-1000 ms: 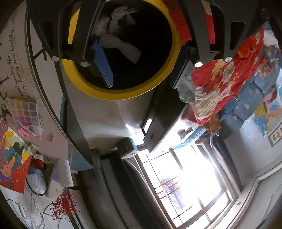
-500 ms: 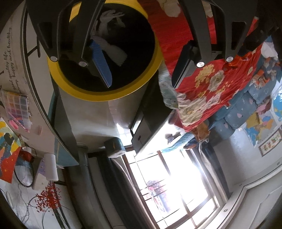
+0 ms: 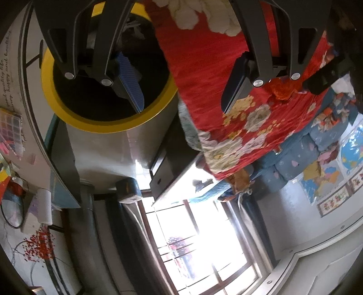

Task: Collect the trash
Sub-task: 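Move both tools back over the remaining trash on the bedspread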

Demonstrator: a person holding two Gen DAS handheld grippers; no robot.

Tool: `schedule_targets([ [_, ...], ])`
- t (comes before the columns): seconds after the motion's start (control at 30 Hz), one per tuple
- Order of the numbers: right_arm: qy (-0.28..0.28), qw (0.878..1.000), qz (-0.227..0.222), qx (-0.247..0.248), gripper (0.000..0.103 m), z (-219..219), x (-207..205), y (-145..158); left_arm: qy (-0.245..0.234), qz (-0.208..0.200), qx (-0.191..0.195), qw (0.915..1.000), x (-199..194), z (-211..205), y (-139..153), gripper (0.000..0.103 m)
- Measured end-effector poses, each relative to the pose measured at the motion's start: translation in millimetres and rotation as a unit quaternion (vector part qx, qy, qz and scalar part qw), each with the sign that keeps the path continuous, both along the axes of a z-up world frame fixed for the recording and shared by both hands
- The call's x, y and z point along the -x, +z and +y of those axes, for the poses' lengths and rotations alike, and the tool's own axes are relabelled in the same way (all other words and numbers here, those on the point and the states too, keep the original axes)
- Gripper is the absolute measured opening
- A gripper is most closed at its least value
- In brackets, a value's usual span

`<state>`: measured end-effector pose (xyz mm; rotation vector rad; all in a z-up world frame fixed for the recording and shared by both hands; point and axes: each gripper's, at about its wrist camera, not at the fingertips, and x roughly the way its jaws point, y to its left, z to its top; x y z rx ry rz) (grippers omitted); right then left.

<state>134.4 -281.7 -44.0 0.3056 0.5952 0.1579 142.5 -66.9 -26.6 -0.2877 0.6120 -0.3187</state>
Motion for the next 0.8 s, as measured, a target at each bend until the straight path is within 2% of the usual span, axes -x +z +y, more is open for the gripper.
schedule_targets([
  [0.47, 0.062, 0.998, -0.002, 0.015, 0.068, 50, 5, 6, 0.056, -0.003, 0.017, 0.9983, 6, 51, 3, 0.092],
  [0.8, 0.111, 0.994, 0.000, 0.023, 0.068, 88, 7, 9, 0.111, -0.004, 0.036, 0.9931, 10, 98, 5, 0.092],
])
